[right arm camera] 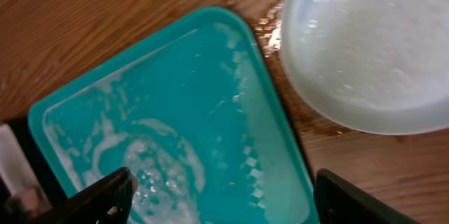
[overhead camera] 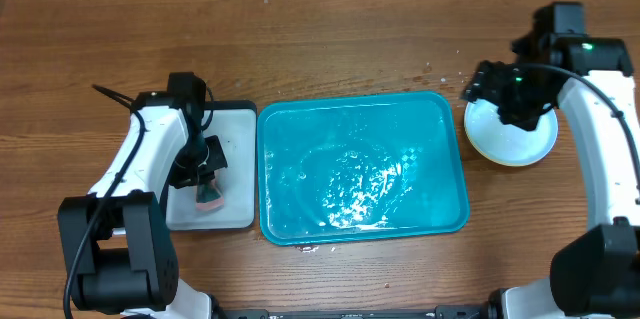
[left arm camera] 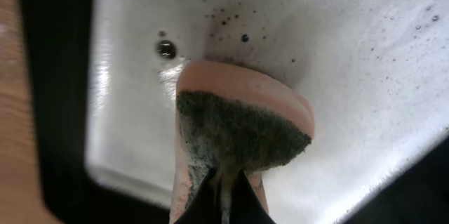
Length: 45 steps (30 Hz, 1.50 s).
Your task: Clean dirty plates on tray and stack at the side
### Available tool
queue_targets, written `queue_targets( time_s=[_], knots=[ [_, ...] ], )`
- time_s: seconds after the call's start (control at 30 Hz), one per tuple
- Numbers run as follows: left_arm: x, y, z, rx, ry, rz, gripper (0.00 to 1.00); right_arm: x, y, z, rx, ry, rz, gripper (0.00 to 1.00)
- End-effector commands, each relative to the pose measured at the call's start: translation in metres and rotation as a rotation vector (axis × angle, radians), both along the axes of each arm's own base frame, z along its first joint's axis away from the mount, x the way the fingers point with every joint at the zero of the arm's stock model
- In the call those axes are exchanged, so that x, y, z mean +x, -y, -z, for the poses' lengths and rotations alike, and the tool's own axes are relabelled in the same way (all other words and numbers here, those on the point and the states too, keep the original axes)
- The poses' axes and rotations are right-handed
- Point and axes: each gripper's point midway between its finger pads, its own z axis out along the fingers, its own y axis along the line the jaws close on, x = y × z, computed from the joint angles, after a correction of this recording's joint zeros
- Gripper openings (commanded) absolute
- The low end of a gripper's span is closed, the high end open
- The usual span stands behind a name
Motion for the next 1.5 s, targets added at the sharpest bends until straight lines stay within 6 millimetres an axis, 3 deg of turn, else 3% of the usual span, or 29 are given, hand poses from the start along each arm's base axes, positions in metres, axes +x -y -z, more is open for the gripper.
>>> queue_targets(
  time_s=[0.0, 0.13, 0.17, 0.23, 0.27, 0.37, 0.43, 0.7, 0.87, 0.9, 0.97, 1.1, 1.13, 1.23, 1.33, 1.47],
  knots=[
    [0.008, 0.003, 0.005, -0.028, 0.035, -0.01, 0.04, 0.003, -0.024, -0.037, 0.0, 0.113, -0.078, 0.84],
    [0.017, 0.004, 0.005, -0.031, 0.074, -0.006, 0.05, 0.0, -0.043, -0.047, 0.003, 0.145, -0.13, 0.85],
    [0.019, 0.005, 0.005, -0.038, 0.082, -0.006, 0.24, -0.001, -0.046, -0.049, -0.002, 0.152, -0.14, 0.86],
    [0.023, 0.006, 0.006, -0.048, 0.095, -0.007, 0.74, -0.003, -0.049, -0.051, -0.023, 0.161, -0.153, 1.0],
    [0.024, 0.007, 0.005, -0.049, 0.099, -0.006, 0.89, -0.003, -0.05, -0.052, -0.03, 0.166, -0.166, 1.0],
    [0.027, 0.006, 0.003, -0.048, 0.111, -0.007, 1.0, -0.008, -0.054, -0.056, -0.035, 0.175, -0.19, 1.0],
    [0.032, 0.007, -0.003, -0.05, 0.122, -0.006, 1.0, -0.011, -0.054, -0.06, -0.037, 0.181, -0.199, 1.0],
    [0.059, 0.015, -0.081, -0.051, 0.224, 0.051, 1.0, -0.03, -0.052, -0.103, -0.068, 0.332, -0.279, 1.0],
    [0.07, 0.025, -0.146, -0.037, 0.39, 0.098, 1.0, -0.041, -0.049, -0.122, -0.087, 0.396, -0.303, 1.0],
    [0.071, 0.03, -0.176, -0.033, 0.481, 0.121, 1.0, -0.042, -0.047, -0.124, -0.097, 0.402, -0.299, 1.0],
    [0.069, 0.032, -0.203, -0.015, 0.568, 0.139, 1.0, -0.043, -0.045, -0.123, -0.111, 0.397, -0.293, 1.0],
    [0.052, 0.027, -0.261, 0.08, 0.766, 0.147, 1.0, -0.043, -0.043, -0.122, -0.12, 0.392, -0.289, 1.0],
    [0.039, 0.025, -0.286, 0.111, 0.851, 0.147, 1.0, -0.042, -0.04, -0.121, -0.137, 0.391, -0.281, 1.0],
    [0.015, 0.023, -0.32, 0.135, 0.975, 0.143, 1.0, -0.04, -0.032, -0.121, -0.179, 0.391, -0.263, 1.0],
    [-0.009, 0.015, -0.345, 0.156, 1.069, 0.115, 1.0, -0.038, -0.023, -0.12, -0.231, 0.388, -0.24, 1.0],
    [-0.032, 0.007, -0.363, 0.173, 1.144, 0.093, 1.0, -0.037, -0.016, -0.12, -0.266, 0.386, -0.225, 1.0]
  ],
)
